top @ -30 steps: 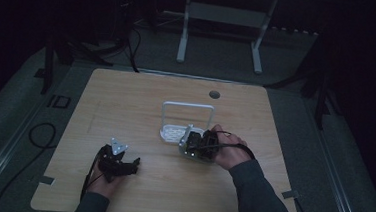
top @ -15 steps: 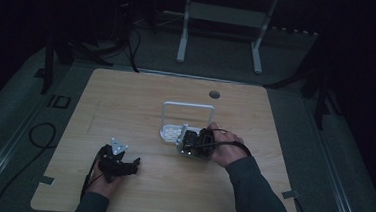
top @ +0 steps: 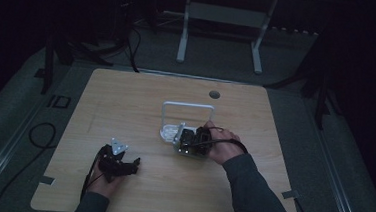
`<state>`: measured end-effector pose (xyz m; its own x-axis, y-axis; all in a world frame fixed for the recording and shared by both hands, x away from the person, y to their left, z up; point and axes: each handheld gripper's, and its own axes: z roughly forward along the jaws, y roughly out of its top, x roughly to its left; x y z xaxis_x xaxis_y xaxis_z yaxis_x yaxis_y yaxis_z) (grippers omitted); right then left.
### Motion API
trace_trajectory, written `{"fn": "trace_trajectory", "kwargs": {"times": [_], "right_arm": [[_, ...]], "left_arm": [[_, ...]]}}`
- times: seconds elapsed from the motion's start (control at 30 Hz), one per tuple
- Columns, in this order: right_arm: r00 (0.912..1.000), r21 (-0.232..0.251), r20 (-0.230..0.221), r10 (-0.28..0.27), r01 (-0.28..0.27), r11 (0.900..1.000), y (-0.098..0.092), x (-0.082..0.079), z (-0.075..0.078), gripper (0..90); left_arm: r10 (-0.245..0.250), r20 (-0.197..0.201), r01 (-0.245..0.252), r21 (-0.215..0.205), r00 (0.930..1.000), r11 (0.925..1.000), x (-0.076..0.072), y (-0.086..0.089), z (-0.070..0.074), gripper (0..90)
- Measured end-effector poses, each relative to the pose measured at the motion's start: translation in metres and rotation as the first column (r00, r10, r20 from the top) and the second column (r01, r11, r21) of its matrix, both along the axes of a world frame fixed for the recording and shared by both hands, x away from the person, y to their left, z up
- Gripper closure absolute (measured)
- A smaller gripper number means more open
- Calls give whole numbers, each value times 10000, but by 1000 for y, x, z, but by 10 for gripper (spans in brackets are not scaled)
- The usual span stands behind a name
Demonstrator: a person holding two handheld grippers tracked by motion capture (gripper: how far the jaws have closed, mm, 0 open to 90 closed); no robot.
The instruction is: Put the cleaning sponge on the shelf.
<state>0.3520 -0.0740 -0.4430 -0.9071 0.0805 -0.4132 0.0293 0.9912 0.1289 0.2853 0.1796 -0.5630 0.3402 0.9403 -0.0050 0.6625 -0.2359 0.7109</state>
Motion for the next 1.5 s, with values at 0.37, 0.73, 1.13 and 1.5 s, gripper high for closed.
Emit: {"fn": "trace_trajectory", "kwargs": {"times": [0.37, 0.73, 1.13, 1.5], "right_arm": [[9986, -65, -165, 498, -499, 9987, 5, 9, 3, 716], [9969, -116, -366, 701, -706, 9974, 5, 15, 7, 716], [9949, -233, -485, 880, -893, 9957, 11, 22, 10, 716], [9930, -162, -637, 997, -1009, 9948, 15, 29, 11, 716]], "left_arm": [[-21, -1, 21, -1, 10000, 10000, 0, 0, 0, 152], [-18, -2, 18, -9, 10000, 10000, 0, 0, 0, 152], [-17, 13, 17, -27, 10000, 10000, 0, -1, 0, 152], [-28, 22, 29, -22, 10000, 10000, 1, -1, 0, 152]]}}
